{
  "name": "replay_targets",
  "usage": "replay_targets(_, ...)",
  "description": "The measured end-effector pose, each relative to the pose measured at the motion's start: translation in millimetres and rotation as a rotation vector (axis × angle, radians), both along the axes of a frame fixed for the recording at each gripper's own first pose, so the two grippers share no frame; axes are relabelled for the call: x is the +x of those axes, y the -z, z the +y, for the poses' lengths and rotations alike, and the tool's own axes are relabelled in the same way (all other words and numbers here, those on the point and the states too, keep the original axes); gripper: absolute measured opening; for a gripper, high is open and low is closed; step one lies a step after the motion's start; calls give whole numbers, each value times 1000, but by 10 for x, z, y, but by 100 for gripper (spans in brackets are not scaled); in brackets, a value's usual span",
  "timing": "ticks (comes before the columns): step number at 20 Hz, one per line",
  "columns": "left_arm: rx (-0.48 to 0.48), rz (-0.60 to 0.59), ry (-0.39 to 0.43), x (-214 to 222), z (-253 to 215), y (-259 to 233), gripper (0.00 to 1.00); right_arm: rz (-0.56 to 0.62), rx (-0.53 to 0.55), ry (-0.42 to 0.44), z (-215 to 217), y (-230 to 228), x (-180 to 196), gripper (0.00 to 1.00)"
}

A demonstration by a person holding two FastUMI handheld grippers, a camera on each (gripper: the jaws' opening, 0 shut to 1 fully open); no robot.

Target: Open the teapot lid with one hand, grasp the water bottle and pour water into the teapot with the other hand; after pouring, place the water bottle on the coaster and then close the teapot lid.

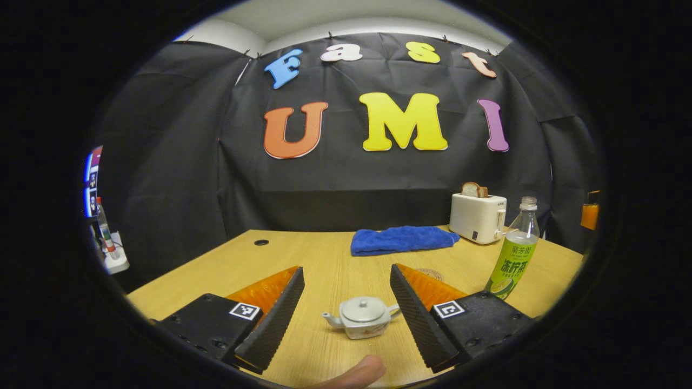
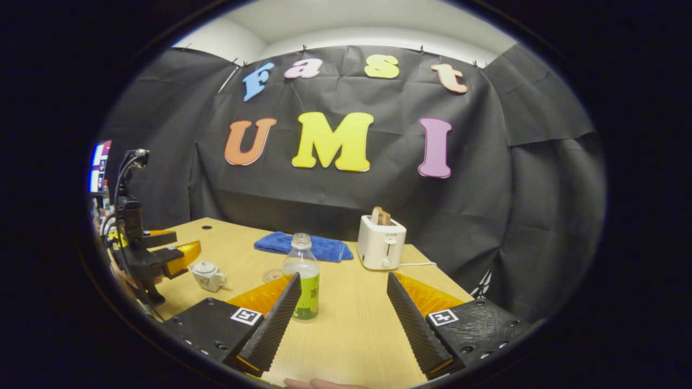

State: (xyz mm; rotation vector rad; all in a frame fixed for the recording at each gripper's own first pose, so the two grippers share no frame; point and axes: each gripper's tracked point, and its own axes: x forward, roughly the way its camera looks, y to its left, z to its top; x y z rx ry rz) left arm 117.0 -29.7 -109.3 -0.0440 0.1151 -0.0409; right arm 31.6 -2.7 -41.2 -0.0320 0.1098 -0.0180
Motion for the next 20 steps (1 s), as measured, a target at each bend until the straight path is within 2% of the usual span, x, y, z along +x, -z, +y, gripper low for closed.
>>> replay_targets(3, -27, 69, 16, 105, -65, 248, 100, 23, 1, 5, -1, 70, 57, 95)
replay_targets(6, -21, 46, 31, 189, -109, 283, 100, 39, -13, 16, -8, 146, 111, 97)
replay_targets(8, 6, 43, 25, 238, -106, 340, 93, 58, -21, 15, 23, 218, 140, 95)
replay_targets(13, -20, 37, 49, 304, -174, 384, 62, 76, -45, -1, 113, 280, 164, 98)
replay_targets(16, 2, 41, 41, 314, -183, 423, 55, 77, -61, 0, 143, 306, 166, 98)
replay_targets(20, 32, 28, 30, 341, -138, 415, 39, 86, -69, -1, 171, 335, 174, 96)
